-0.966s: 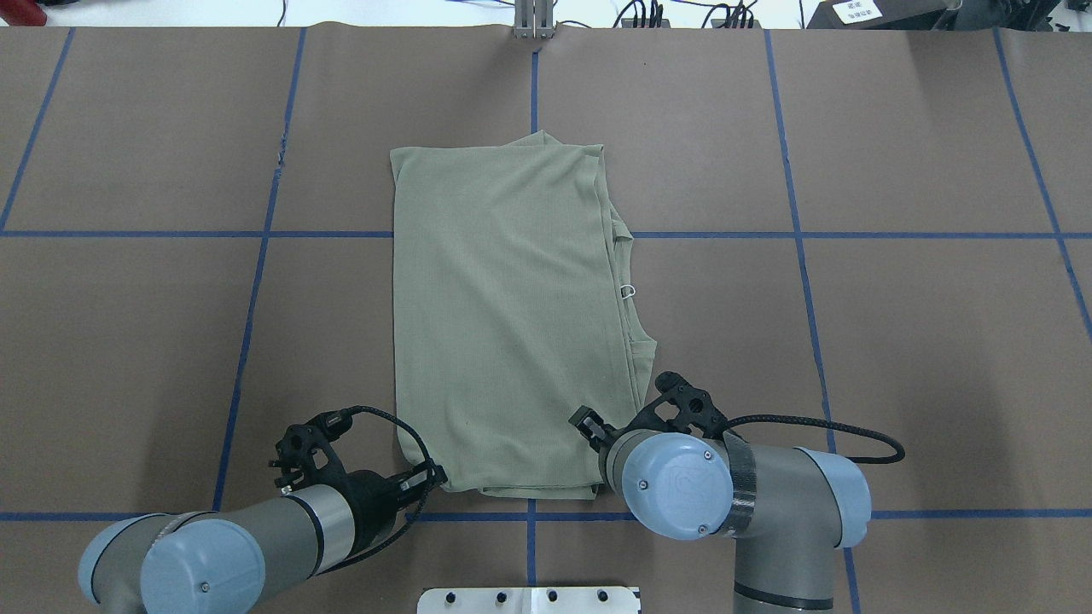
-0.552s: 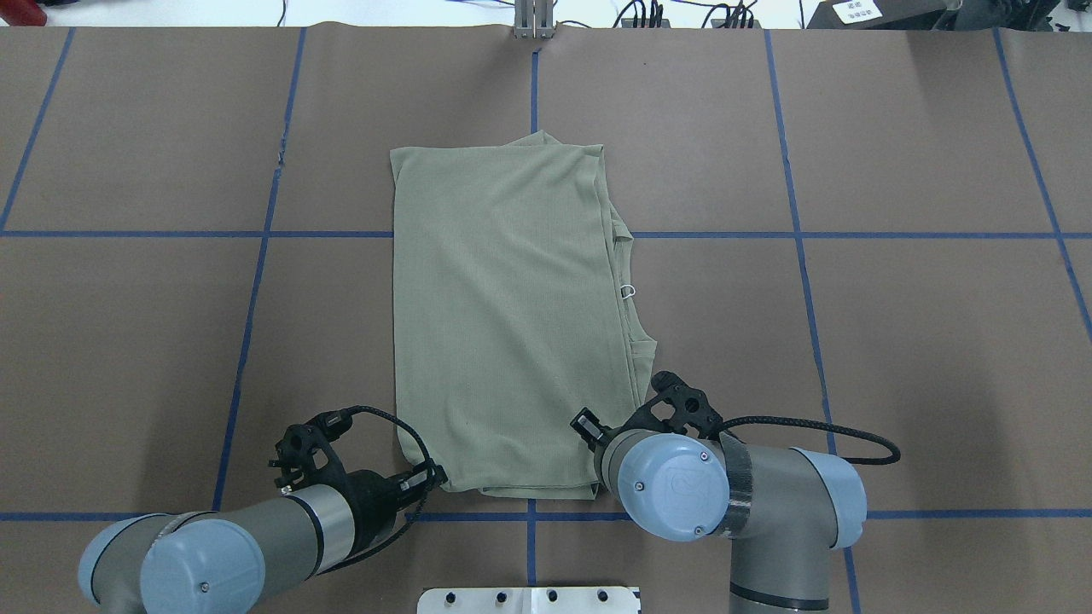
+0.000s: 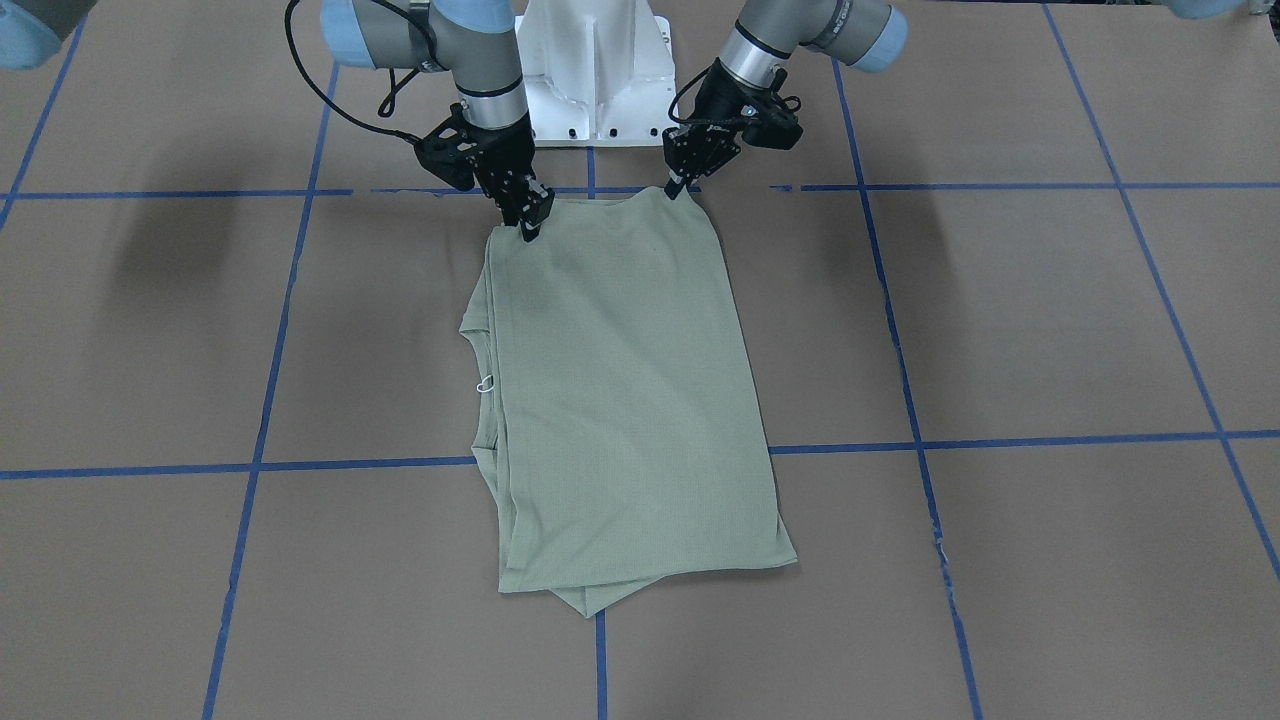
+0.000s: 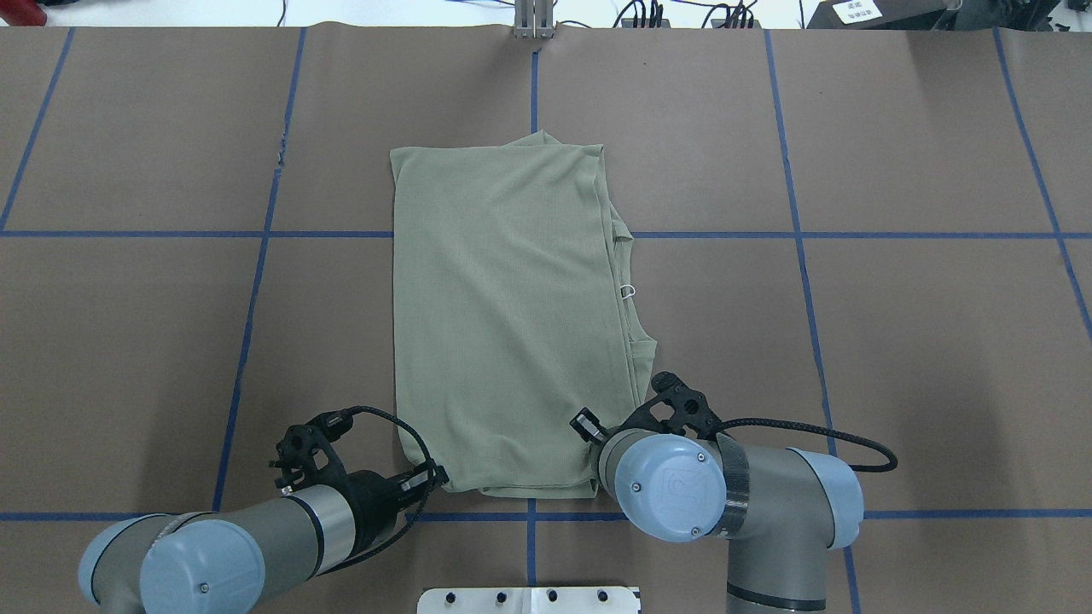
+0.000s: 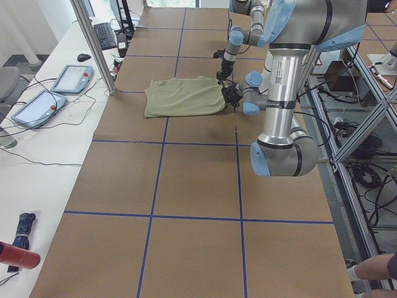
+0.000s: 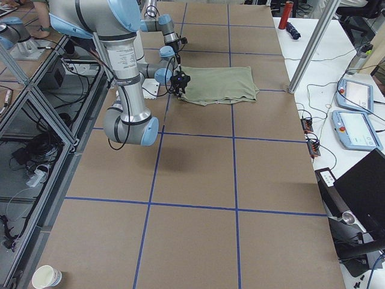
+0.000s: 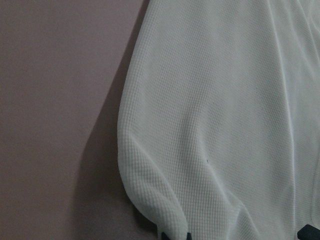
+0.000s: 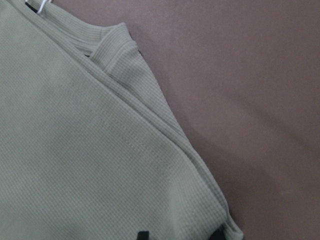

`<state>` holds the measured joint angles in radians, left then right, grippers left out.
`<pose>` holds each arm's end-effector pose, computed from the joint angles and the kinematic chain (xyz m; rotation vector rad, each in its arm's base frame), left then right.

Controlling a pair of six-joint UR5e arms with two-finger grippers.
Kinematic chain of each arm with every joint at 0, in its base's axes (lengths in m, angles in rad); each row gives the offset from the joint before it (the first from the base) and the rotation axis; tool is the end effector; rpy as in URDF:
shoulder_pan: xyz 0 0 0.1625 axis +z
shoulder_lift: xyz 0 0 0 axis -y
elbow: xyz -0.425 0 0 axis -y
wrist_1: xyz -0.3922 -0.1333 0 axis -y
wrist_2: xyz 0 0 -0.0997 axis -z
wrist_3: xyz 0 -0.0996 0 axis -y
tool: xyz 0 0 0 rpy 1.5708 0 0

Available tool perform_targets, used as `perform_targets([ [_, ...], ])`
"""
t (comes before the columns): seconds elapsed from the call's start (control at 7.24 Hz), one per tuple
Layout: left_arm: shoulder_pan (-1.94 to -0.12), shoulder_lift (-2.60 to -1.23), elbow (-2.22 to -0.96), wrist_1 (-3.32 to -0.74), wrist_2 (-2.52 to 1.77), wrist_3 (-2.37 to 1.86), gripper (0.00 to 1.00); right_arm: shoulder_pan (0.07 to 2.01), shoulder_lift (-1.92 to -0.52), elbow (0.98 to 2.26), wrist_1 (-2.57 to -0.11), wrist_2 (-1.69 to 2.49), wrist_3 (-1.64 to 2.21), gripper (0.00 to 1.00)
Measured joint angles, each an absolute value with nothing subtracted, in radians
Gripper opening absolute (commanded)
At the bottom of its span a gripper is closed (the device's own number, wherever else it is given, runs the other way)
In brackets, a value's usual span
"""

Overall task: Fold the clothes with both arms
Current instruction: 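Move the right gripper to the shirt's near end beside the left gripper, then grasp the shirt's near end with both grippers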

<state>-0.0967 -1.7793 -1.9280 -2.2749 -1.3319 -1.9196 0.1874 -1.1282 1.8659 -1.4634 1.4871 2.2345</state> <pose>0.5234 -0.2084 0.3015 0.0460 1.2962 -0.5337 -0.5756 -0.2533 0.2740 -0.1267 -0.8661 0.8334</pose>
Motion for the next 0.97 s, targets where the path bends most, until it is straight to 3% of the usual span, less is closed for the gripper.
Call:
perform_targets([
  [0.41, -0.109, -1.776, -1.973, -2.258, -1.379, -1.913, 0.0, 0.198, -1.129, 1.905, -1.477, 1.484, 2.29, 0.0],
  [0.97, -0.244, -1.777, -2.258, -2.0, -1.672, -1.832, 0.0, 0.278, -1.095, 2.232, -1.771, 1.617, 2.287, 0.0],
])
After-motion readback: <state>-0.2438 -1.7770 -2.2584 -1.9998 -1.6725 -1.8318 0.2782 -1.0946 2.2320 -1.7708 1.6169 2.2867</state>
